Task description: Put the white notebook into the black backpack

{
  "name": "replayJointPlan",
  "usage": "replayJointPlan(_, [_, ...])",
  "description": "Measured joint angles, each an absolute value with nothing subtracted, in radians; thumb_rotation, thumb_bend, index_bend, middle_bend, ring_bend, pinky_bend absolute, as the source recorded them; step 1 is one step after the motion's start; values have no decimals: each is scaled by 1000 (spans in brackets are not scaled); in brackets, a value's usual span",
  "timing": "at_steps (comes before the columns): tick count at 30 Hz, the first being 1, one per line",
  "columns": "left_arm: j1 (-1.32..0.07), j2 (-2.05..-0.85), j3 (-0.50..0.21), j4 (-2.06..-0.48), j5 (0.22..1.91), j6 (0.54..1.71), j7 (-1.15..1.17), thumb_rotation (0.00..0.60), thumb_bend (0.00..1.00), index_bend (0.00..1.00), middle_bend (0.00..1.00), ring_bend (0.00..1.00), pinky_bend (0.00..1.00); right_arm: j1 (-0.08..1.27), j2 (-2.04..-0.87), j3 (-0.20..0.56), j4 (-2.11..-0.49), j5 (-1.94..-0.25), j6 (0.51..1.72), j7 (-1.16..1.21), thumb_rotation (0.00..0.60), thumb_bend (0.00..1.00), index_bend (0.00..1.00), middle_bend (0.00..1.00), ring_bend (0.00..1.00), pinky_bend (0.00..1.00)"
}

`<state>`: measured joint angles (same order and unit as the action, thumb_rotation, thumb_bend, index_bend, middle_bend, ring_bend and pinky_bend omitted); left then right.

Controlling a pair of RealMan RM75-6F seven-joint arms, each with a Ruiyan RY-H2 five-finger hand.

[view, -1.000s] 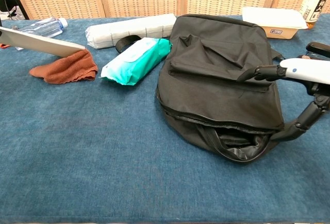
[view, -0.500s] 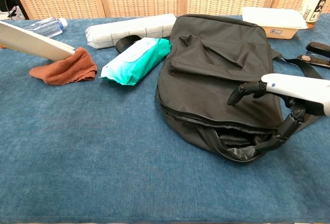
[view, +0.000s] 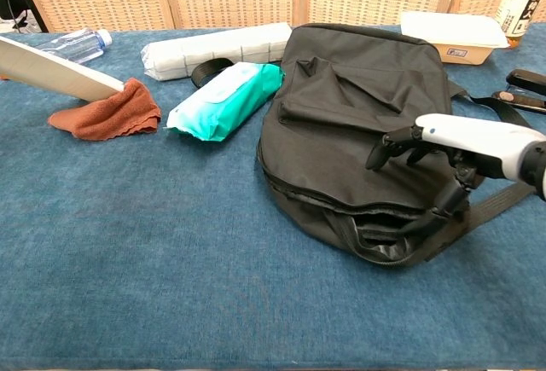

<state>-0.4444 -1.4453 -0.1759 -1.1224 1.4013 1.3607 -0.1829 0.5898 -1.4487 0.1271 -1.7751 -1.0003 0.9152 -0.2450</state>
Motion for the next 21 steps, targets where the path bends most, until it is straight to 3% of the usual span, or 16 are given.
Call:
replayJointPlan(7, [-443,-1444,-179,-1124,1402,1357,-183,600,564,821,573,554,750,605,-1480,146,-1761,-973,936,-244,600,211,309,277,195,213])
replayJointPlan(10, [-442,-1443,-179,-1126,1403,1357,-184,600,563,821,573,554,750,611,-1490,145,-1754,-969,945,-255,600,281,352,331,252,315])
replayJointPlan(17, [-439,-1440,-181,-1131,1406,1360,-188,600,563,821,573,554,750,613,-1517,133,-1728,-984,971,-273,600,556,482,462,384,582])
replayJointPlan(21, [-438,-1438,-182,-1132,1409,1364,-191,600,563,821,573,554,750,608,-1528,135,-1718,-1006,994,-266,600,578,553,520,438,639])
